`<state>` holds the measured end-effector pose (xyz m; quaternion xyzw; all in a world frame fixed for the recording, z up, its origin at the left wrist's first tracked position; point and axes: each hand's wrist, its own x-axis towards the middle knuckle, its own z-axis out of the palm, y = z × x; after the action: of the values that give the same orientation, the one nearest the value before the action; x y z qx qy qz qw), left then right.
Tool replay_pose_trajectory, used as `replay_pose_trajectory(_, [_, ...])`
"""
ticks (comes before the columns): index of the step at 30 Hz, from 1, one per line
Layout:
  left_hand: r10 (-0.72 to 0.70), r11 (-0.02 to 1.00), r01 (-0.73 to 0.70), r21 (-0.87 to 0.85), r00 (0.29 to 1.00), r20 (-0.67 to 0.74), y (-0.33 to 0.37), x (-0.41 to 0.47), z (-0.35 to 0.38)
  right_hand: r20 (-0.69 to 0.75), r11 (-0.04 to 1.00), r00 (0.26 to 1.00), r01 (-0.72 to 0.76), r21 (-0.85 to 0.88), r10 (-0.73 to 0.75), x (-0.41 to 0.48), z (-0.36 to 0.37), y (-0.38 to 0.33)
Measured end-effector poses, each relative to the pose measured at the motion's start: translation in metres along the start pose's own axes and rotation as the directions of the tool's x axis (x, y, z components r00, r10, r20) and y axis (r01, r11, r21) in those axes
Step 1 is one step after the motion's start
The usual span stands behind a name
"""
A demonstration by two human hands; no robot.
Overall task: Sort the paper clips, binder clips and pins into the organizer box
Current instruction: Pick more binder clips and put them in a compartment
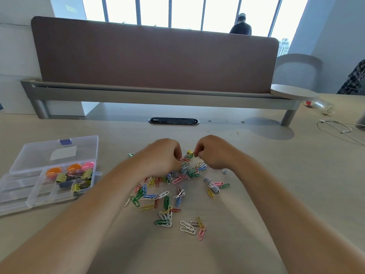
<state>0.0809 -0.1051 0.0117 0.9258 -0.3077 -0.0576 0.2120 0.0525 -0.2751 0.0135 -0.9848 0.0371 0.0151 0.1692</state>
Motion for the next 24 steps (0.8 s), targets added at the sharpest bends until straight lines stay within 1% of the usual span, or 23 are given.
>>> replay_pose_trajectory(4, [-0.023, 1.000, 0.022, -0.014, 0.998, -0.053, 0.003, 0.011, 0.001, -0.099, 0.996, 0.991, -0.085, 0.020, 0.087, 0.016, 0.003, 0.006])
replay_pose_trajectory(7, [-0.037, 0.999, 0.036, -0.016, 0.997, -0.067, 0.004, 0.018, 0.004, -0.127, 0.997, 0.989, -0.081, -0.001, 0.080, 0.025, 0.006, 0.005])
replay_pose_trajectory(11, [-0.041, 0.999, 0.042, 0.013, 0.997, -0.064, 0.001, 0.024, 0.009, -0.087, 1.000, 0.996, -0.025, 0.014, 0.026, 0.031, 0.008, 0.001])
replay_pose_trajectory(16, [-0.038, 0.999, 0.041, 0.031, 0.997, -0.071, -0.004, 0.027, 0.013, -0.014, 0.998, 1.000, 0.000, -0.057, -0.001, 0.037, 0.012, -0.001])
replay_pose_trajectory(24, [-0.034, 0.999, 0.036, 0.027, 0.997, -0.069, -0.007, 0.026, 0.012, -0.013, 0.997, 1.000, 0.010, -0.078, -0.011, 0.039, 0.012, 0.000])
